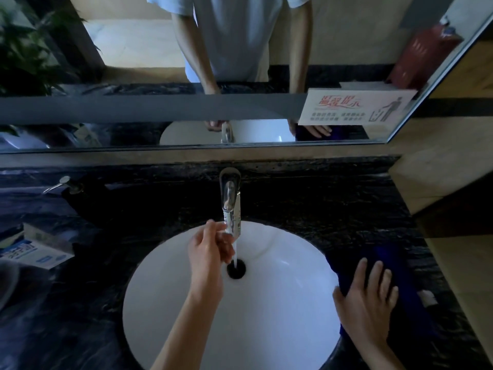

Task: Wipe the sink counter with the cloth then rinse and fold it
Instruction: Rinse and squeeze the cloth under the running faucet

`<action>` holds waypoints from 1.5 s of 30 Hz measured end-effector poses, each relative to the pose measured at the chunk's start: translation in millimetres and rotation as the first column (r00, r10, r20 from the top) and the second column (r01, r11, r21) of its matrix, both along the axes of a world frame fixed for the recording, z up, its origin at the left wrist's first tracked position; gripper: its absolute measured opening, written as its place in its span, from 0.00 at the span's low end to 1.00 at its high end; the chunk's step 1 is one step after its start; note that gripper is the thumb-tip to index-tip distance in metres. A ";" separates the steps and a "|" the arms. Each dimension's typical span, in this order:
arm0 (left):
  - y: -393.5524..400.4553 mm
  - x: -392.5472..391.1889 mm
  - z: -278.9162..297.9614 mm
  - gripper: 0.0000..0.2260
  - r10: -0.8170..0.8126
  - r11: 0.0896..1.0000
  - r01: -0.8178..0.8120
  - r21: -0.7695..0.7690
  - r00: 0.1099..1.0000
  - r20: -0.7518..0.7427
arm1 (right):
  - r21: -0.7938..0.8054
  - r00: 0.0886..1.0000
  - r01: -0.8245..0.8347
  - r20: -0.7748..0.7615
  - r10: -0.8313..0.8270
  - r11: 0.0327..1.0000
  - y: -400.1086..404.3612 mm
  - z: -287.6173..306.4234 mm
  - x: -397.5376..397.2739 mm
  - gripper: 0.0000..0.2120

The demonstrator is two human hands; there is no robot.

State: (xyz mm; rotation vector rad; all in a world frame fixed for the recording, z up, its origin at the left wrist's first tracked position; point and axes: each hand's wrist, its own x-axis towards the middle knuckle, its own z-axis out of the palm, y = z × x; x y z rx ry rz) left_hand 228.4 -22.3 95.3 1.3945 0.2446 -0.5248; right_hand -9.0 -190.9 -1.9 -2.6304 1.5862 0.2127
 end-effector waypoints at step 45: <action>44.9 34.6 -89.7 0.16 -0.323 0.863 0.208 0.460 0.928 0.187 | 0.848 0.758 -0.355 0.507 -0.410 0.392 24.7 -3.2 162.4 0.25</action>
